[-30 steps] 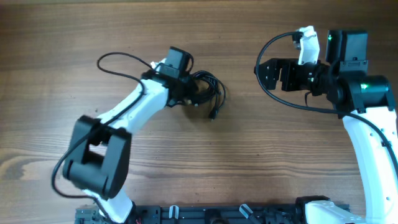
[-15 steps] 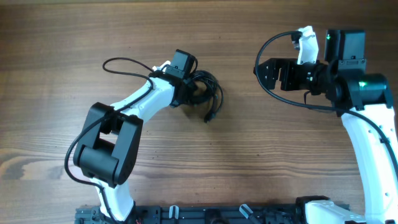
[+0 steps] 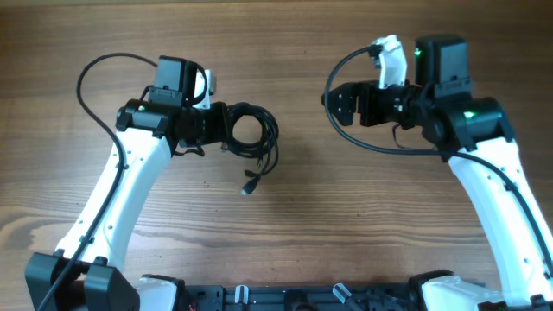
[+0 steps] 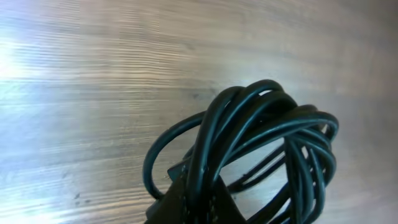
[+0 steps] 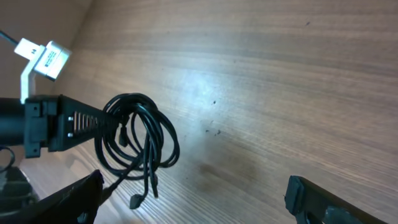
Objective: Untangle cables
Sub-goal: 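Grasp the black cable bundle with left and right grippers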
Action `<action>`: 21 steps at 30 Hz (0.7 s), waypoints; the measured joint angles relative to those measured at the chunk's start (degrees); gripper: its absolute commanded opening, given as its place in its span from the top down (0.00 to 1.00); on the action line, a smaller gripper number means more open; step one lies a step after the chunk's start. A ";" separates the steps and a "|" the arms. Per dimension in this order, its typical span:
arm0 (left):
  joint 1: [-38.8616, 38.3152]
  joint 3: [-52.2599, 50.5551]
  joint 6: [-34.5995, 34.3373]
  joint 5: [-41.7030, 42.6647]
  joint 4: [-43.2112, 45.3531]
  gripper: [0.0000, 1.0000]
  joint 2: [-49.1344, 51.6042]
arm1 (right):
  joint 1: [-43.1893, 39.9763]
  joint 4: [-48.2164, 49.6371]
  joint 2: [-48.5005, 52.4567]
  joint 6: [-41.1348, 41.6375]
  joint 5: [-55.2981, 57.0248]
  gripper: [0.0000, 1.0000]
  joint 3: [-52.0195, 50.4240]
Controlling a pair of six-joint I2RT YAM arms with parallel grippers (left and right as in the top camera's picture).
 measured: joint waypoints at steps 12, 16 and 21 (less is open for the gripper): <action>0.00 0.00 11.96 16.87 2.47 0.96 0.00 | 7.72 4.50 3.08 -5.90 -0.02 0.21 0.00; 0.00 0.00 7.63 17.75 5.29 0.96 0.00 | 9.97 5.64 5.60 -6.10 -0.02 0.23 -0.04; 0.00 0.00 3.32 15.67 5.49 0.96 0.00 | 13.94 8.59 7.04 -5.99 0.15 0.28 -0.04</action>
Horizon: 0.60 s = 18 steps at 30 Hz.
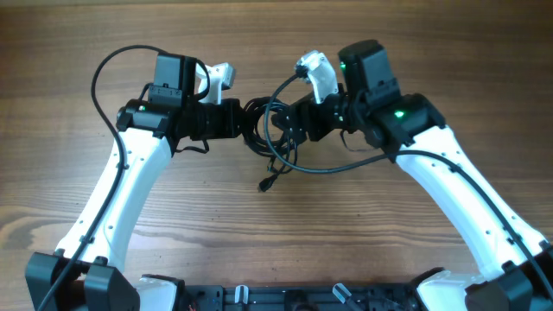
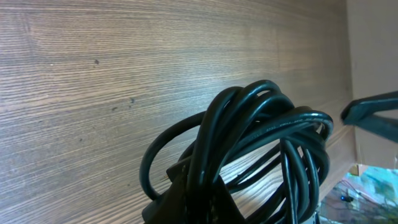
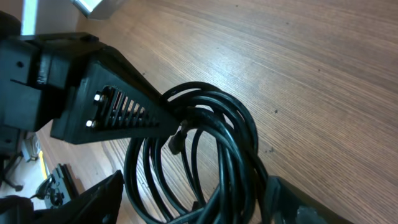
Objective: Untangle cables
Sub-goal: 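Grasp the black cable bundle with left and right grippers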
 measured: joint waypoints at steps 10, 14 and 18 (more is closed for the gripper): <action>0.00 0.00 -1.75 -0.74 0.00 0.96 0.00 | 0.24 1.95 2.40 3.43 2.89 0.37 0.00; 0.00 0.00 -3.41 -0.74 -0.02 0.96 0.00 | 0.24 5.03 2.40 4.28 2.91 0.37 -0.02; 0.00 0.00 -3.87 -0.74 -0.02 0.96 0.00 | 0.24 6.60 2.40 5.20 3.34 0.36 -0.02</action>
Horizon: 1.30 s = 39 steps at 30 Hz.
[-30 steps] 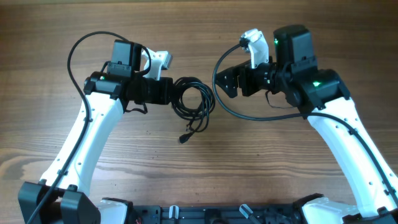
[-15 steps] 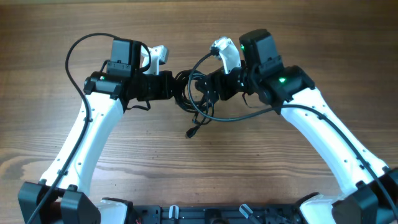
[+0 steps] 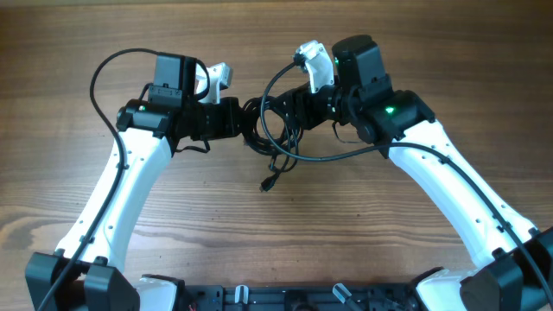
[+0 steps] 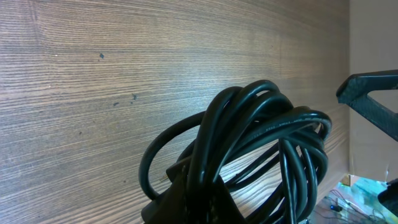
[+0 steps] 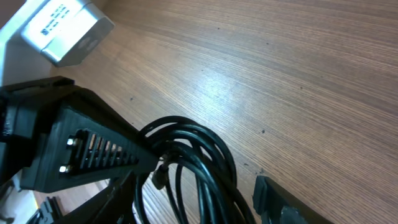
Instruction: Untangle cables
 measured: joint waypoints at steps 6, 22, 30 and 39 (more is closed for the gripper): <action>0.00 0.00 -0.22 0.00 0.00 0.96 0.00 | 0.00 0.20 0.00 -3.61 1.27 0.36 0.00; 0.00 0.00 -0.22 0.00 1.09 0.96 0.59 | 0.04 2.16 4.87 -4.52 1.49 0.49 0.00; 0.00 0.00 -0.61 -0.79 0.96 0.96 0.66 | 0.52 2.47 5.99 -0.44 1.44 0.77 0.00; 0.00 0.00 -2.36 -2.60 0.66 0.96 0.66 | 0.46 1.07 -1.60 4.66 3.32 0.86 0.00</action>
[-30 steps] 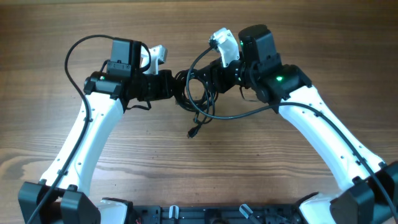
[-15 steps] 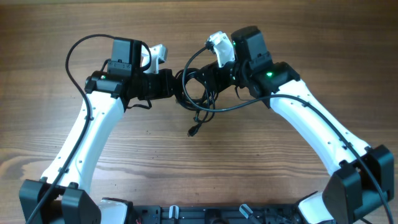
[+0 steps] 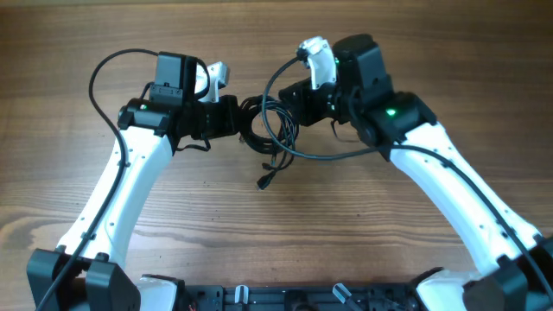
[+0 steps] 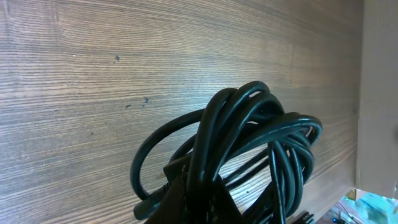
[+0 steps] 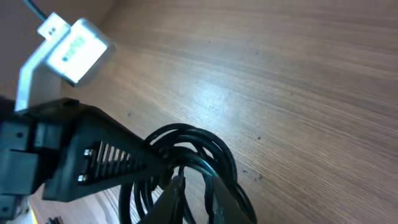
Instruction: Untangle cables
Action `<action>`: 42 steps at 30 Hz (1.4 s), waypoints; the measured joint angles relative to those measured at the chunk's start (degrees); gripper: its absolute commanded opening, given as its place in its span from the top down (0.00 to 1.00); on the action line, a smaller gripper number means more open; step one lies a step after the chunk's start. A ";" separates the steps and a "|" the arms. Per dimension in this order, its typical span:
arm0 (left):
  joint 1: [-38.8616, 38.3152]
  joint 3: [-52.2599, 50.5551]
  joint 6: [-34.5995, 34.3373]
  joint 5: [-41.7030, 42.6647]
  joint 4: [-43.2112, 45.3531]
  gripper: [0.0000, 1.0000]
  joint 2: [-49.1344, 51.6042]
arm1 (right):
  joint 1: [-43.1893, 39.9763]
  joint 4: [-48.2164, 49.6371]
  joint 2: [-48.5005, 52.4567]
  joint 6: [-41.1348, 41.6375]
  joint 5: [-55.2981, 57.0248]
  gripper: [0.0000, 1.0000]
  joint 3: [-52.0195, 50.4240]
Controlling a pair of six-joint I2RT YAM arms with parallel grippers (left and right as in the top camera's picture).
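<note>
A black cable coiled into a tangled bundle (image 3: 266,123) hangs just above the wooden table, one plug (image 3: 263,181) dangling below it. My left gripper (image 3: 235,117) is shut on the bundle's left side; the left wrist view shows the coil (image 4: 255,137) rising out of the left gripper (image 4: 200,185). From the right, my right gripper (image 3: 290,102) reaches into the coil. In the right wrist view the right gripper (image 5: 198,178) has its fingers drawn close around a strand of the coil (image 5: 214,155), right beside the left gripper's finger (image 5: 99,163).
The wooden table (image 3: 389,242) stretches all around. The right arm's own black lead (image 3: 320,157) loops under the coil's right side, and the left arm's lead (image 3: 102,73) arcs at the far left. A white camera module (image 5: 69,43) sits on the left wrist.
The right gripper's fingers, then spread wide on either side of the coil, have now drawn close around a strand. The left gripper still holds the bundle in about the same place.
At first the left gripper held the coil alone, with the right arm far off at the right, open. Then the right gripper was at the coil, open around it. It stayed open there, and now it is shut on a strand.
</note>
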 measured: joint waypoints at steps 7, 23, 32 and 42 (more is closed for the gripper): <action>0.00 0.00 -4.72 0.00 1.05 0.96 0.00 | 0.02 -2.49 -1.16 3.80 2.43 0.72 0.00; 0.00 0.00 -15.82 0.02 2.58 0.96 0.00 | 4.33 4.52 5.55 30.10 -5.84 0.55 0.00; 0.15 0.00 -12.37 3.15 2.93 0.96 0.13 | 4.81 5.18 9.38 33.18 -4.42 0.56 0.00; 0.59 0.00 -11.45 12.46 4.48 0.96 0.48 | 1.81 5.14 9.38 32.09 -3.82 0.64 0.00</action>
